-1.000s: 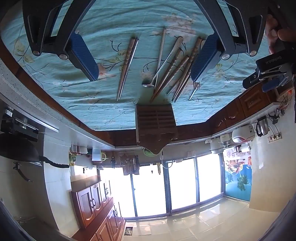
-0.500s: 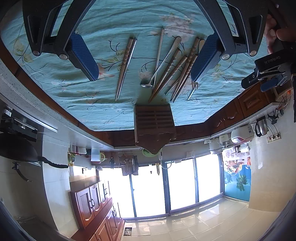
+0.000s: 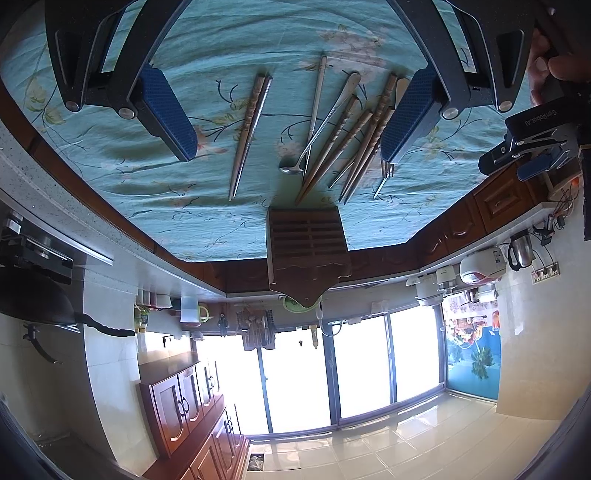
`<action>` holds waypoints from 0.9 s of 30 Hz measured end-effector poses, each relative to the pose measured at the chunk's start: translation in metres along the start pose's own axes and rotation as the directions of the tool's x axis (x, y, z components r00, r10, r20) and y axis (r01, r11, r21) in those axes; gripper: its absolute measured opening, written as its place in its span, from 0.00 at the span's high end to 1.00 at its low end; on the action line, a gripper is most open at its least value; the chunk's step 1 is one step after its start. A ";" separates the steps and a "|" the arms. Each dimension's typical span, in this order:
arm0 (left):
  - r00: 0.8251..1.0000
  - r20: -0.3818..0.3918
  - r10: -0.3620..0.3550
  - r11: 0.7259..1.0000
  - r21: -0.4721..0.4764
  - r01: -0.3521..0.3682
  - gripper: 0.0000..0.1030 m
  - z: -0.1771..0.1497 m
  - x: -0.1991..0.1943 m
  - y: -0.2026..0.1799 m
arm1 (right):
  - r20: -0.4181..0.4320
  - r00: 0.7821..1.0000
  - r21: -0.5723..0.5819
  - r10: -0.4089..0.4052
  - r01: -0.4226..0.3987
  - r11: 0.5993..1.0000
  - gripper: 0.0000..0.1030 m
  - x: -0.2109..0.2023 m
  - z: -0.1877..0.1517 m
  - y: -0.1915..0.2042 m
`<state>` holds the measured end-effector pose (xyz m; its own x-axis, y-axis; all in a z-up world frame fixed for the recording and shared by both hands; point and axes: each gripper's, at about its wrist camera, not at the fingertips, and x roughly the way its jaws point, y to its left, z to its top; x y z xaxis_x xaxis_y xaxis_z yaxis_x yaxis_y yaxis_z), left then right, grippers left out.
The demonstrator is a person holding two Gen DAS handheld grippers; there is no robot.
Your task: Organize utensils
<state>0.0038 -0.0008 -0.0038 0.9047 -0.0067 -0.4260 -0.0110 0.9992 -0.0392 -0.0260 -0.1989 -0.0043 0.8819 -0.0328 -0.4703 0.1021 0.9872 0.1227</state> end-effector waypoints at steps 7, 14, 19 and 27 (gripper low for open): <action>1.000 -0.006 0.001 1.000 0.008 0.000 0.01 0.001 0.001 0.000 | -0.004 1.000 -0.004 0.003 -0.003 1.000 0.02 0.001 -0.001 0.002; 1.000 -0.012 0.007 1.000 0.028 -0.007 0.01 0.003 0.004 0.001 | -0.007 1.000 -0.006 0.008 -0.008 1.000 0.02 0.004 -0.001 0.003; 0.999 -0.044 0.002 0.999 0.044 0.000 0.01 0.005 0.010 0.001 | -0.020 1.000 -0.009 0.014 -0.015 1.000 0.03 0.009 0.001 0.002; 0.996 -0.084 0.019 0.992 0.127 -0.008 0.05 0.023 0.034 0.001 | -0.050 0.997 0.003 0.054 -0.054 0.999 0.04 0.020 0.008 -0.001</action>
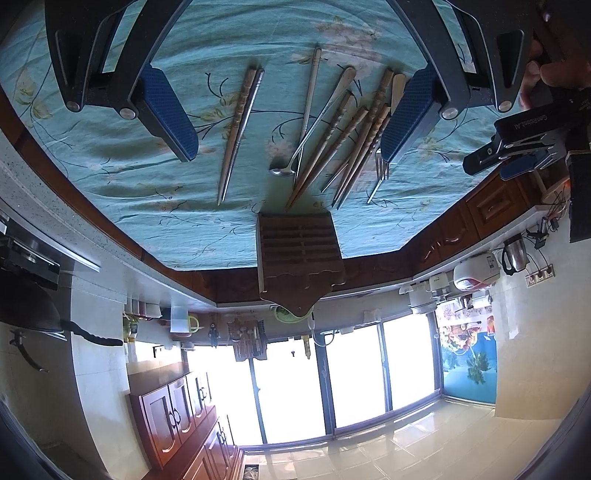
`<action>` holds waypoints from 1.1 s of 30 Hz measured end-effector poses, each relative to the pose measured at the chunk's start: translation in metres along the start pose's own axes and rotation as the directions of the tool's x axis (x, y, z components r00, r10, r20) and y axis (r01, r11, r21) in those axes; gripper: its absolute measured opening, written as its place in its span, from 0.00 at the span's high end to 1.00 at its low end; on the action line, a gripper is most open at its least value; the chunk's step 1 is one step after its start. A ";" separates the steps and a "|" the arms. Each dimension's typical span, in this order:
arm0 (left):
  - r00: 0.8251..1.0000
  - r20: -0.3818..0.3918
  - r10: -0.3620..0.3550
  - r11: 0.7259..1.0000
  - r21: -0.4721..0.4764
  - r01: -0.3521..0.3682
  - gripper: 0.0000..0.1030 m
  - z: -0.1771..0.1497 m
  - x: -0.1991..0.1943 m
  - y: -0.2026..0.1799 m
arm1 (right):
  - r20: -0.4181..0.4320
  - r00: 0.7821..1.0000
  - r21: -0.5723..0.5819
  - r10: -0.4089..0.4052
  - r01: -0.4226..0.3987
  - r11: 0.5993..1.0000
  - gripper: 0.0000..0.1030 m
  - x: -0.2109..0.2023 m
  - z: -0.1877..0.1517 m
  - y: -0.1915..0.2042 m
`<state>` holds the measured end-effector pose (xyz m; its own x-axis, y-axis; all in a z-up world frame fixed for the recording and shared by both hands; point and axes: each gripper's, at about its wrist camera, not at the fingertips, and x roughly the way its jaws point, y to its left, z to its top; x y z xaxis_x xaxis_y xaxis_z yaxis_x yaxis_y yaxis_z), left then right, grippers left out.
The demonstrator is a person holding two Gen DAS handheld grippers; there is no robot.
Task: Organize utensils
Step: 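Grasp the metal fork with the left tool while the right tool grasps the spoon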
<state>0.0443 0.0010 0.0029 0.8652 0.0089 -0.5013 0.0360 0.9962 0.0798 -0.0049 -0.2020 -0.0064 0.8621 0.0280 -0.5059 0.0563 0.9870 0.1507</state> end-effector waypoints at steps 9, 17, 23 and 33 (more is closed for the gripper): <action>0.994 -0.083 -0.071 0.996 0.038 0.075 0.23 0.034 0.051 0.002 | -0.098 0.993 0.084 0.070 -0.062 0.995 0.27 0.034 0.012 -0.015; 0.962 -0.218 -0.162 0.985 0.022 0.171 0.41 0.052 0.118 0.007 | -0.210 0.969 0.168 0.134 -0.099 0.981 0.51 0.077 0.019 -0.021; 0.931 -0.289 -0.223 0.970 0.025 0.240 0.48 0.067 0.169 0.005 | -0.300 0.941 0.223 0.158 -0.091 0.971 0.63 0.110 0.016 -0.026; 0.861 -0.394 -0.321 0.933 0.027 0.360 0.61 0.071 0.232 -0.002 | -0.441 0.878 0.278 0.185 -0.062 0.959 0.66 0.163 0.008 -0.034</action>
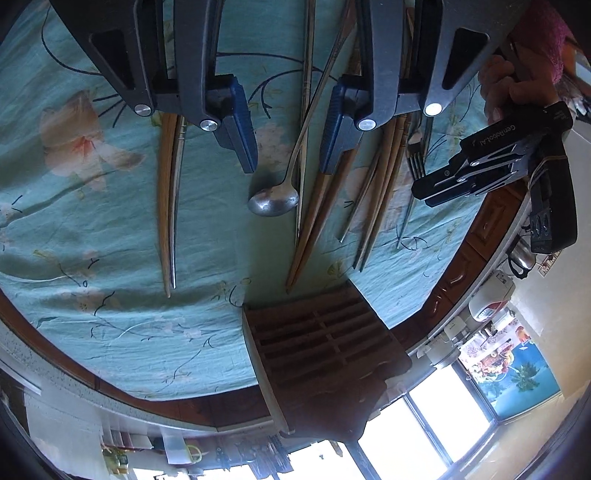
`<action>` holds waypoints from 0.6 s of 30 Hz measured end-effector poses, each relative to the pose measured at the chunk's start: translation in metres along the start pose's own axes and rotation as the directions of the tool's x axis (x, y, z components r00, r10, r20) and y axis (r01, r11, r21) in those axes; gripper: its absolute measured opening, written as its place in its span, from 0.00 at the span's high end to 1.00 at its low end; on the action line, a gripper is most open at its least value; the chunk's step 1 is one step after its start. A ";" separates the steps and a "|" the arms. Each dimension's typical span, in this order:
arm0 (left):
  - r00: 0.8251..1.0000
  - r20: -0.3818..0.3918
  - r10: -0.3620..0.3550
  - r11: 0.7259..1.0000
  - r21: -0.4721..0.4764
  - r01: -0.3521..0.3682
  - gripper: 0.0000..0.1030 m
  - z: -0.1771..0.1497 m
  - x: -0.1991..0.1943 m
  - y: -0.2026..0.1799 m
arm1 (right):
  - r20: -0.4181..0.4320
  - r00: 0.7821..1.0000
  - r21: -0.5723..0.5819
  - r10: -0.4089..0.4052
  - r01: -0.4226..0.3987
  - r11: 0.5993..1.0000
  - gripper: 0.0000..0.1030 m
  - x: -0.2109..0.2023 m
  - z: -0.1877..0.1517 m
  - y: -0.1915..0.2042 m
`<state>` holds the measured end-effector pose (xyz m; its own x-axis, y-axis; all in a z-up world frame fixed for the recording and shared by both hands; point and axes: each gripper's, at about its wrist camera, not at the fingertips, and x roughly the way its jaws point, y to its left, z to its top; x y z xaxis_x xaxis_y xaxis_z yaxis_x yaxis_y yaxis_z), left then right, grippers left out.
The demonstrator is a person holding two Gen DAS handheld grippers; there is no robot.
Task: Organize utensils
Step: 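Grasp the metal fork with the left tool while the right tool grasps the spoon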
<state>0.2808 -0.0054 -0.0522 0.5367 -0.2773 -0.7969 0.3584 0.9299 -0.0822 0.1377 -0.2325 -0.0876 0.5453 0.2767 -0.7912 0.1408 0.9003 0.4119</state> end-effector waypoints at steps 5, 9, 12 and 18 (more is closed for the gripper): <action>0.999 -0.028 -0.034 0.999 0.029 0.035 0.71 0.008 0.017 -0.001 | -0.015 1.000 0.024 0.024 -0.023 0.999 0.69 0.005 0.005 -0.003; 0.998 -0.041 -0.047 0.998 0.029 0.048 0.80 0.009 0.022 0.000 | -0.022 0.999 0.047 0.037 -0.036 0.998 0.91 0.008 0.007 -0.009; 0.997 -0.035 -0.065 0.998 0.017 0.066 0.83 0.003 0.013 -0.001 | -0.016 0.998 0.051 0.054 -0.053 0.997 0.94 0.007 0.005 -0.010; 0.995 -0.011 -0.100 0.995 -0.016 0.100 0.97 -0.005 -0.005 0.002 | 0.023 0.997 0.032 0.074 -0.075 0.997 0.98 -0.003 0.006 -0.005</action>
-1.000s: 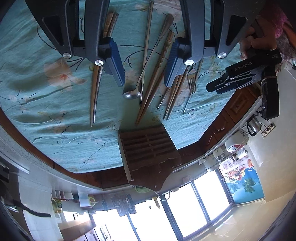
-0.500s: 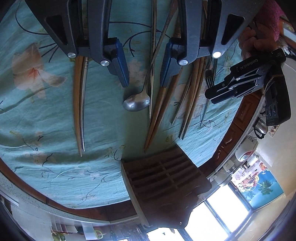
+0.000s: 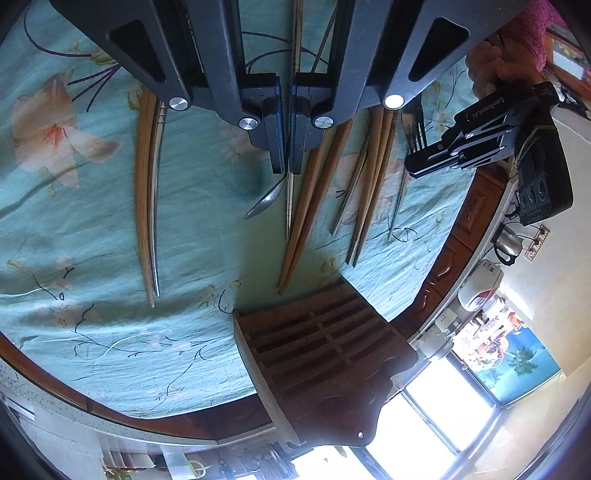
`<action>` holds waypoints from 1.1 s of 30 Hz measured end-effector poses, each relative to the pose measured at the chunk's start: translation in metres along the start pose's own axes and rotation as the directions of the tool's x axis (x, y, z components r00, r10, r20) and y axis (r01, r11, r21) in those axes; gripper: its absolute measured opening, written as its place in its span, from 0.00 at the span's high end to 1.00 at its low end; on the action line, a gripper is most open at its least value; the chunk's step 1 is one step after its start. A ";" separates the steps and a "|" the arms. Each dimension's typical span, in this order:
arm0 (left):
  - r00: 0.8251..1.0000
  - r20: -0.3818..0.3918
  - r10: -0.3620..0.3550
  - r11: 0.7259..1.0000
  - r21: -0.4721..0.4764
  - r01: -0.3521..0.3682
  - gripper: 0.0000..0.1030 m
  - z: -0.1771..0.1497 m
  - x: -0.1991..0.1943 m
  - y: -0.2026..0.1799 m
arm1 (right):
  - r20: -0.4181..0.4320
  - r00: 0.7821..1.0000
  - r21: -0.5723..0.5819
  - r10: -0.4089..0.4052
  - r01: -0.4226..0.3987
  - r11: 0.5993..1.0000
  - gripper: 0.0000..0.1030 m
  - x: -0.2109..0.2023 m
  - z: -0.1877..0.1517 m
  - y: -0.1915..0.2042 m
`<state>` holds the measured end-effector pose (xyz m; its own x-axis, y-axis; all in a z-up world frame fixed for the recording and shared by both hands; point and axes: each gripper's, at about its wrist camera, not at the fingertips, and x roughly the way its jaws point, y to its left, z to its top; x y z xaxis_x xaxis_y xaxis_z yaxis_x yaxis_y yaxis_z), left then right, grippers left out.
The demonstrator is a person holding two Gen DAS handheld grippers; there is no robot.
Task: Organize utensils
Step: 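Grasp the metal fork with the left tool while the right tool grasps the spoon, then lift the fork and spoon and drop both into the wooden holder, opening both tools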
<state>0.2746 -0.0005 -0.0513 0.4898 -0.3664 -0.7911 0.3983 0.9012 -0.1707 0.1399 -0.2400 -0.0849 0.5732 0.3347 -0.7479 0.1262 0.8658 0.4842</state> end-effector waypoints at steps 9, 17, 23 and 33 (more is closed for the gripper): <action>1.000 0.029 -0.006 0.999 -0.043 0.007 0.98 -0.013 -0.030 0.004 | 0.043 0.999 -0.008 0.021 -0.021 1.000 0.98 -0.017 0.001 0.004; 0.976 0.213 0.037 0.998 -0.052 -0.026 1.00 -0.025 -0.103 -0.010 | 0.129 0.991 -0.040 0.036 -0.032 0.999 0.98 -0.049 0.011 0.015; 0.933 0.345 0.100 0.995 -0.049 -0.088 1.00 -0.034 -0.152 -0.023 | 0.187 0.982 -0.066 0.040 -0.029 0.997 0.98 -0.067 0.019 0.025; 0.896 0.424 0.130 0.991 -0.090 -0.102 1.00 -0.041 -0.187 -0.026 | 0.246 0.969 -0.098 0.037 -0.013 0.995 0.98 -0.080 0.030 0.032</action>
<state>0.1407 0.0540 0.0770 0.8199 -0.3091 -0.4818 0.2753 0.9509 -0.1415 0.1223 -0.2503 0.0034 0.7589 0.2645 -0.5950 0.0388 0.8938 0.4468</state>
